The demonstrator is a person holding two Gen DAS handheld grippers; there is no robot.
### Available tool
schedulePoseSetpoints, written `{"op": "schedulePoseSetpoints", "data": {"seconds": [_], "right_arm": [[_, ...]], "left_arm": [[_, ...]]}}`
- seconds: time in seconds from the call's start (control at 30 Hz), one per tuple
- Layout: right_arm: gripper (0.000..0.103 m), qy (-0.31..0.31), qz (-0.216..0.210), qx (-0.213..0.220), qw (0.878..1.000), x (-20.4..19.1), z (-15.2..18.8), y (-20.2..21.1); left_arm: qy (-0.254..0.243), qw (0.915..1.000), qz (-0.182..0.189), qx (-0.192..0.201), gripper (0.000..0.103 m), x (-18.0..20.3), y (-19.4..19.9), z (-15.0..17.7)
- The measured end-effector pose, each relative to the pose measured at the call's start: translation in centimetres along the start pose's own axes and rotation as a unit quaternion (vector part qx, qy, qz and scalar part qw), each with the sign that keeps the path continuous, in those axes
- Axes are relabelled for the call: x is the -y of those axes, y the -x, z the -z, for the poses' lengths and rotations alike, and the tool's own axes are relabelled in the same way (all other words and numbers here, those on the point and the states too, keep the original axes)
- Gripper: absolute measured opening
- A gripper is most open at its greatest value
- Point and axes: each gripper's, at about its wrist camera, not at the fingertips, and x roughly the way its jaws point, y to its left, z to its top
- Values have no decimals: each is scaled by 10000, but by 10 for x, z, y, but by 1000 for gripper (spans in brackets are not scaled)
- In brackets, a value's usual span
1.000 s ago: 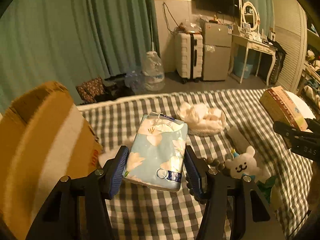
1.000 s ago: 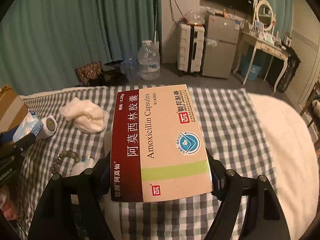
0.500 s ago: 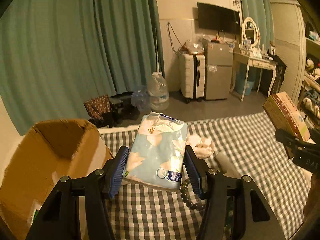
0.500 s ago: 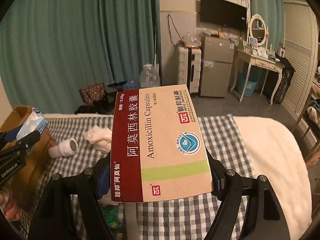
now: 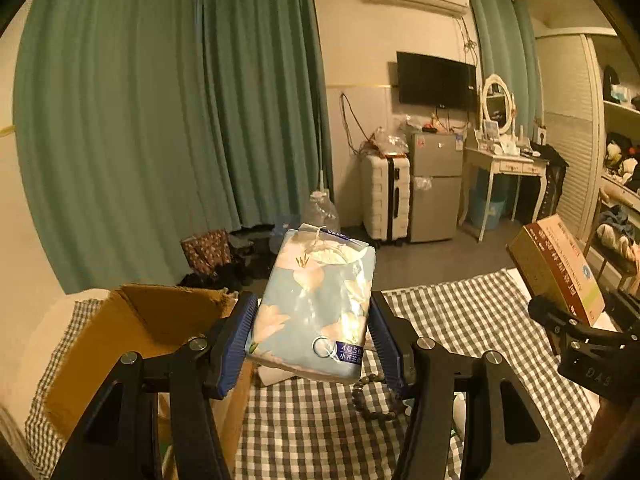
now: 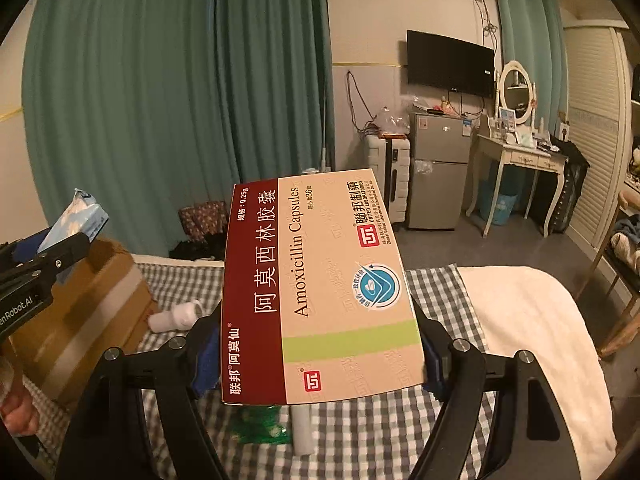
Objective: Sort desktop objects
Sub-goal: 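Lift both held items and carry them over the cardboard box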
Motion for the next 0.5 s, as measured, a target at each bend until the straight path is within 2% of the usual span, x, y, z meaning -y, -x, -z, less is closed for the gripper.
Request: {"op": "schedulePoseSetpoints", "data": {"seconds": [0.07, 0.5], "right_arm": [[77, -148, -171, -23, 9997, 4, -4, 4], [77, 34, -145, 285, 9995, -13, -19, 22]], "left_arm": [[28, 10000, 1, 34, 57, -6, 10, 0], [200, 9997, -134, 89, 57, -39, 27, 0]]}}
